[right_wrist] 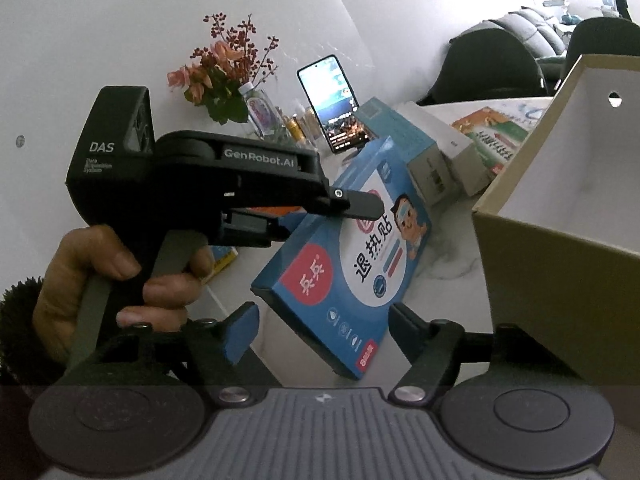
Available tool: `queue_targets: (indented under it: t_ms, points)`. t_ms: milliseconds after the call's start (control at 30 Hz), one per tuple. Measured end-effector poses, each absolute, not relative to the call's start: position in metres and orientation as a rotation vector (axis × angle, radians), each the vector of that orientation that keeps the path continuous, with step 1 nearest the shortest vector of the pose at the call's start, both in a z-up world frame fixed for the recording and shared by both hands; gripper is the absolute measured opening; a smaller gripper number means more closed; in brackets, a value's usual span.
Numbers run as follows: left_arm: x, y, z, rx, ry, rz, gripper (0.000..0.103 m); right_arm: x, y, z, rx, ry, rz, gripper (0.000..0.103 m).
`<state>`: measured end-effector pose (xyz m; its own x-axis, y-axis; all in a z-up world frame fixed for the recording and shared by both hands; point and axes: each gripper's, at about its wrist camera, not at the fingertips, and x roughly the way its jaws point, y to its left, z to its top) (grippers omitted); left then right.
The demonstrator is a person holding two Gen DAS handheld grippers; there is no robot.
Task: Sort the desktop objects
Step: 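Lift the tall blue box with the left tool while the right tool approaches the patch box, then close the right tool on the patch box while the left tool holds the blue box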
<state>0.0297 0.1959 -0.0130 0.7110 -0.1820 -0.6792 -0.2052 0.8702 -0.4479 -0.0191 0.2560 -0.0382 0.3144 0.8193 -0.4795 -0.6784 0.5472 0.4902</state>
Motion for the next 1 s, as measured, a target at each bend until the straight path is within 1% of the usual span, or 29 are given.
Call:
queue_targets:
  t_ms: [200,367,500,633,700,767,867,1000]
  points:
    - [0.037,0.19,-0.016,-0.493,0.82,-0.01,0.042,-0.015,0.266,-0.044,0.201,0.783,1.002,0.071]
    - [0.038,0.182,-0.018,-0.435,0.845,-0.003,0.043,-0.014,0.276,-0.054,0.171,0.808,1.007,0.069]
    - [0.036,0.18,-0.021,-0.417,0.856,-0.003,0.044,-0.013,0.283,-0.064,0.156,0.836,1.009,0.064]
    - [0.034,0.176,-0.026,-0.402,0.877,0.004,0.044,-0.012,0.288,-0.073,0.148,0.862,1.01,0.061]
    - [0.033,0.175,-0.029,-0.402,0.879,0.007,0.045,-0.011,0.289,-0.077,0.144,0.872,1.008,0.055]
    - [0.032,0.174,-0.03,-0.4,0.879,0.016,0.044,-0.011,0.29,-0.081,0.143,0.884,1.001,0.052]
    - [0.028,0.173,-0.032,-0.403,0.875,0.029,0.044,-0.01,0.29,-0.086,0.146,0.899,0.998,0.049]
    - [0.023,0.171,-0.033,-0.417,0.848,0.045,0.044,-0.011,0.289,-0.086,0.146,0.891,0.999,0.049]
